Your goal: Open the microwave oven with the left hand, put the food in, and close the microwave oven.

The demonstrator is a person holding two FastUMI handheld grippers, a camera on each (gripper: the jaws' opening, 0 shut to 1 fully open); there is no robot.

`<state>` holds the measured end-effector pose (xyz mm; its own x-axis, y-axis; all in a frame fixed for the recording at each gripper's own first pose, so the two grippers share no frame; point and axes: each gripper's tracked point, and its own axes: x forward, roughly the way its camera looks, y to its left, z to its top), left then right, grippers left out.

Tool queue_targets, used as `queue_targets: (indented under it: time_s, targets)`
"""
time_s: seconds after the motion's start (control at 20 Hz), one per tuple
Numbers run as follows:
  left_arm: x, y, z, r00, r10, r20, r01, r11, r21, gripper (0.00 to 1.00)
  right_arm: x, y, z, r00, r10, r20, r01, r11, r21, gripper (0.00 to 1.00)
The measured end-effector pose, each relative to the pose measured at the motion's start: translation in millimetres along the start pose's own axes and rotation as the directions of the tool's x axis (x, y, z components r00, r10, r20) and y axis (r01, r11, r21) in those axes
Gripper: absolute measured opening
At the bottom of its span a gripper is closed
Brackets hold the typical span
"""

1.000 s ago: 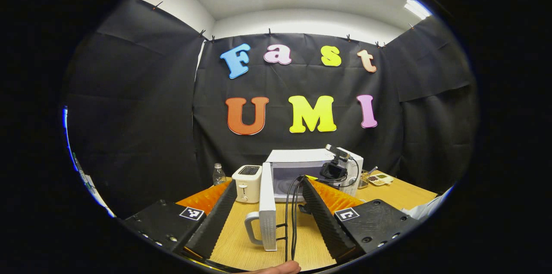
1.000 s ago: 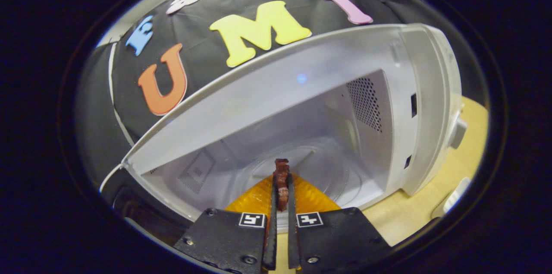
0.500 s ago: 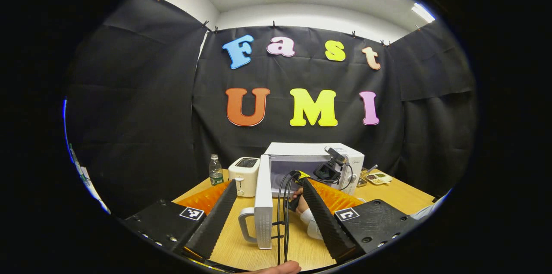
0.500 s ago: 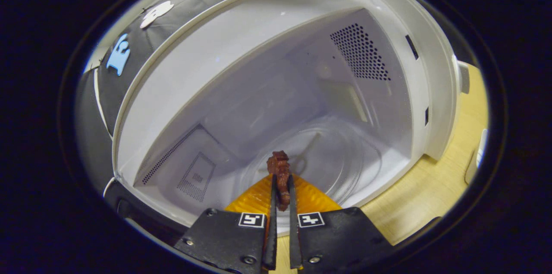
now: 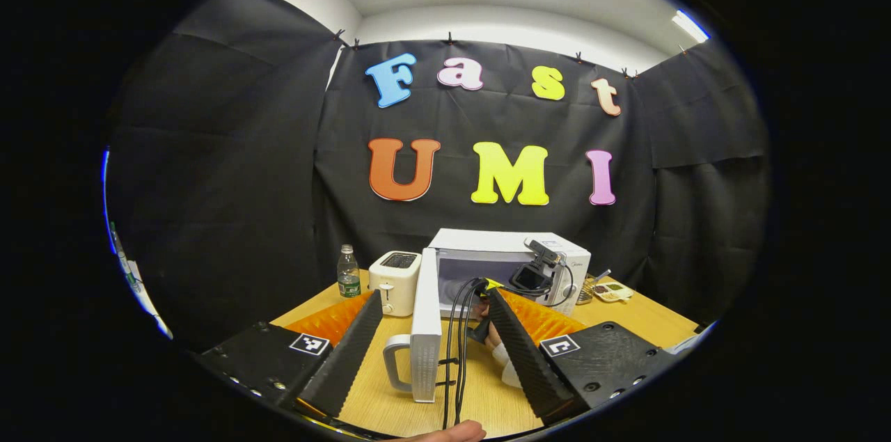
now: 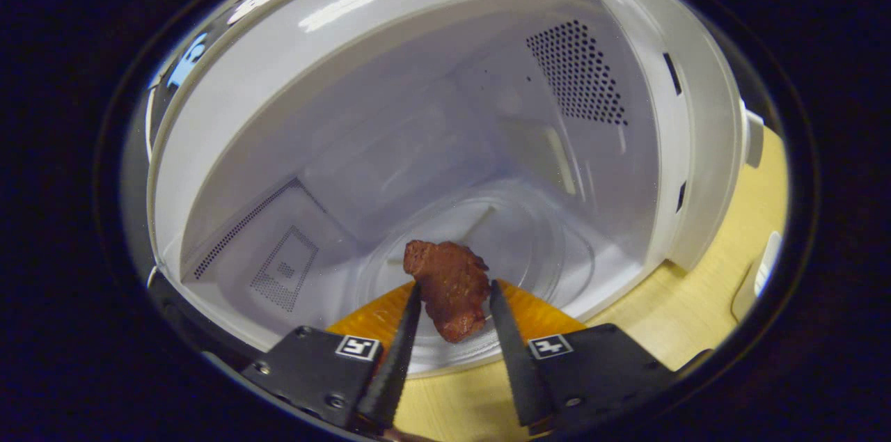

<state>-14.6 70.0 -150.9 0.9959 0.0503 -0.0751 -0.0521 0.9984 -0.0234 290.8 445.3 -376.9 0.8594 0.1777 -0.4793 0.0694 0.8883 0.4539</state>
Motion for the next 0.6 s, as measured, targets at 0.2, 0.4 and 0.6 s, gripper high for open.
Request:
queue_targets:
  time_s: [0.2,0.4,0.6]
  targets:
    - [2,2,-4,1.000,0.017,-0.010,-0.017,1.000,0.017,0.94,-20,3,17,0.997,0.068,0.027,-0.069,0.997,0.019,0.92]
    - [0,13,-9,0.999,0.042,-0.019,-0.041,0.999,0.030,0.94,-60,0,33,0.990,0.136,0.049,-0.137,0.990,0.016,0.87]
    - [-5,26,-21,0.997,0.063,-0.048,-0.062,0.998,0.024,0.94,-118,-10,56,0.974,0.202,0.102,-0.205,0.979,0.015,0.99]
